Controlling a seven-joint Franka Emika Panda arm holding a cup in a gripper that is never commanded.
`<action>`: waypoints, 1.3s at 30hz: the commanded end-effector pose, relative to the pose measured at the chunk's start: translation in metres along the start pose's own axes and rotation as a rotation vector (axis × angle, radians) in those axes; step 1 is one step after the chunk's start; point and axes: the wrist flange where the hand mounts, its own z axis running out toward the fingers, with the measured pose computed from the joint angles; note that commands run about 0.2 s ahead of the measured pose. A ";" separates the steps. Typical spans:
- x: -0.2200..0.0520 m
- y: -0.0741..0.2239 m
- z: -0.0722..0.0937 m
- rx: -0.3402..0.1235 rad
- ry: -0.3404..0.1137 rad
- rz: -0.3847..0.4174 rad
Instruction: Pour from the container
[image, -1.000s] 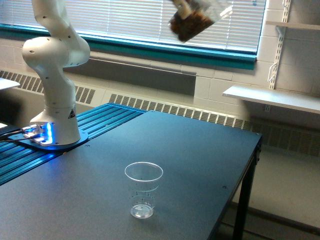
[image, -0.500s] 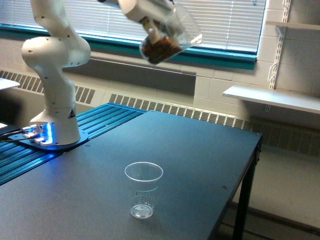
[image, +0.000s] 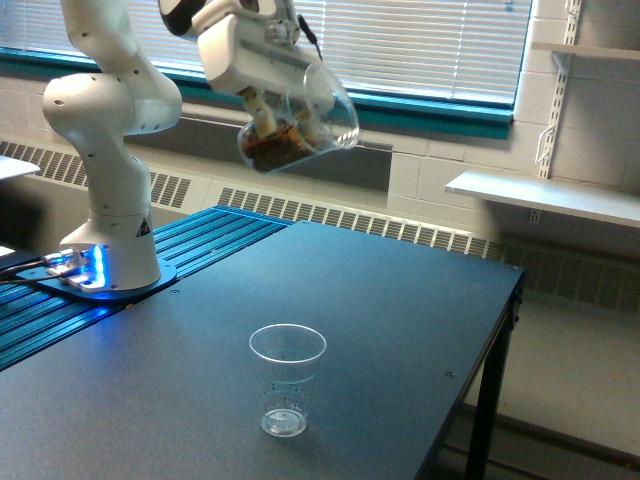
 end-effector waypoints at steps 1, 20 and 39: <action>-0.003 0.010 0.008 -0.036 0.006 0.010; -0.031 0.033 0.057 -0.155 -0.057 0.031; -0.050 0.048 0.088 -0.248 -0.120 0.017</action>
